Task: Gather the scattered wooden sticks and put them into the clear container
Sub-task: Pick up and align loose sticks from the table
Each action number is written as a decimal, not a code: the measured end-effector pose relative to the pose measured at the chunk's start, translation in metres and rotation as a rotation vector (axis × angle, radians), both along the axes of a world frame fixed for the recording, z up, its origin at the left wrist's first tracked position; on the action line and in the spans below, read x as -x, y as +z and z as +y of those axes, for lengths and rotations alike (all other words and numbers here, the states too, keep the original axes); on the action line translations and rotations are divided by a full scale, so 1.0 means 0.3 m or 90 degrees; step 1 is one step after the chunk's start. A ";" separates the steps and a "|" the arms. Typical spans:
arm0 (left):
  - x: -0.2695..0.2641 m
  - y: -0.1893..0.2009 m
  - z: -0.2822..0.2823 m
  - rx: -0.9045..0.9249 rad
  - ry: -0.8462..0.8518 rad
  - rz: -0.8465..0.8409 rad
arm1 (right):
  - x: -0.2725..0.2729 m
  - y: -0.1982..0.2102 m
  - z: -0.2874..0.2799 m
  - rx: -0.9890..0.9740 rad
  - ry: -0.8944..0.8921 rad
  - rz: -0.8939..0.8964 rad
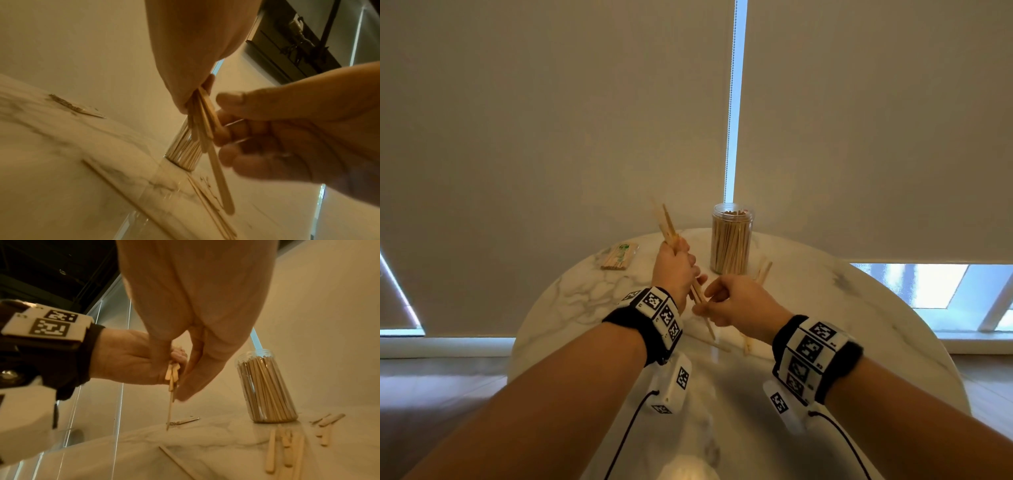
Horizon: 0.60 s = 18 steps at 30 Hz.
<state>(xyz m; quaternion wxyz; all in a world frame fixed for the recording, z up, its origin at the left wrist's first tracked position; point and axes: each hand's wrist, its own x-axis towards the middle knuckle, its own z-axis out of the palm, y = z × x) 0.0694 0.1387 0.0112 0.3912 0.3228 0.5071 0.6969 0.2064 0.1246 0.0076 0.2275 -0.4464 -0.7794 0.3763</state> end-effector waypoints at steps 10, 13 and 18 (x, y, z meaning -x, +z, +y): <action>-0.034 0.008 -0.042 -0.008 -0.125 -0.101 | 0.010 -0.009 -0.010 -0.011 0.009 -0.082; -0.012 -0.005 -0.061 0.029 -0.123 0.000 | -0.015 0.026 0.023 0.056 0.049 -0.257; -0.022 -0.046 -0.139 0.100 -0.269 0.241 | -0.051 0.171 0.057 -0.150 -0.145 0.091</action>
